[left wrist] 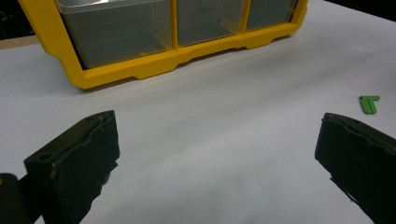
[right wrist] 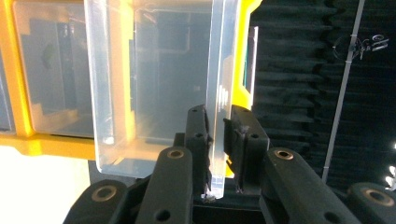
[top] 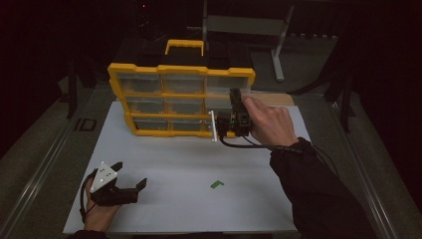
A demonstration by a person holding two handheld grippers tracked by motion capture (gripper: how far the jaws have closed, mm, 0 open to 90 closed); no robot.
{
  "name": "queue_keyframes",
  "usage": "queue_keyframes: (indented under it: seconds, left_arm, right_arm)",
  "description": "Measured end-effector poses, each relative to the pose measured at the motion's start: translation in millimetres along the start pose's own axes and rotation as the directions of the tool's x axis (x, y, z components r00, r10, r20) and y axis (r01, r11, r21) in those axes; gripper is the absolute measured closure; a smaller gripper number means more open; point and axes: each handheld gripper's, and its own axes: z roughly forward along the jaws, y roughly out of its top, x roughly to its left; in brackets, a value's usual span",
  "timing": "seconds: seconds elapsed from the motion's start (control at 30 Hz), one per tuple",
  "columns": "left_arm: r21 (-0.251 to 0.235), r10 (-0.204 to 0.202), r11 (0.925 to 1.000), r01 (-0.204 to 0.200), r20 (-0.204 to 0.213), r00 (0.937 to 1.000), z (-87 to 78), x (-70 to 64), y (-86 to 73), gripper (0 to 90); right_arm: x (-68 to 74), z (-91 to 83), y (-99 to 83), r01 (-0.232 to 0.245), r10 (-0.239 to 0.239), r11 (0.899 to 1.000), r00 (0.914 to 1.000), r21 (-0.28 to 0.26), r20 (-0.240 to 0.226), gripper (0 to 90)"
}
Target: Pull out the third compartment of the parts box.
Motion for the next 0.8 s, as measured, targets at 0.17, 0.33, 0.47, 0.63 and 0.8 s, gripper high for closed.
queue_keyframes:
  seconds: [0.17,0.33,0.47,0.63,0.8]
  left_arm:
    - [0.0,0.0,1.0,0.0,0.001,1.0,-0.1,-0.1,0.0,0.1]
    - [-0.001,-0.002,1.0,0.002,0.0,1.0,-0.2,0.0,0.0,0.1]
    - [-0.001,0.0,1.0,0.0,0.0,1.0,0.0,-0.1,-0.1,0.1]
    - [0.001,-0.002,1.0,0.002,-0.001,1.0,0.0,0.2,-0.1,0.1]
    - [0.002,0.0,1.0,0.0,0.0,1.0,0.1,0.1,-0.1,0.1]
  right_arm:
    - [0.5,-8.4,1.0,0.007,-0.007,1.0,1.0,-0.009,0.003,78.6]
    - [1.3,-12.7,0.1,0.011,-0.011,1.0,0.9999,-0.013,0.006,78.6]
    - [2.6,-15.8,-1.9,0.011,-0.011,1.0,0.9999,-0.015,0.011,78.6]
    - [2.9,-19.8,-1.4,0.015,-0.014,1.0,0.9998,-0.019,0.01,78.5]
    - [3.0,-21.4,0.2,0.018,-0.017,1.0,0.9998,-0.02,0.009,78.5]
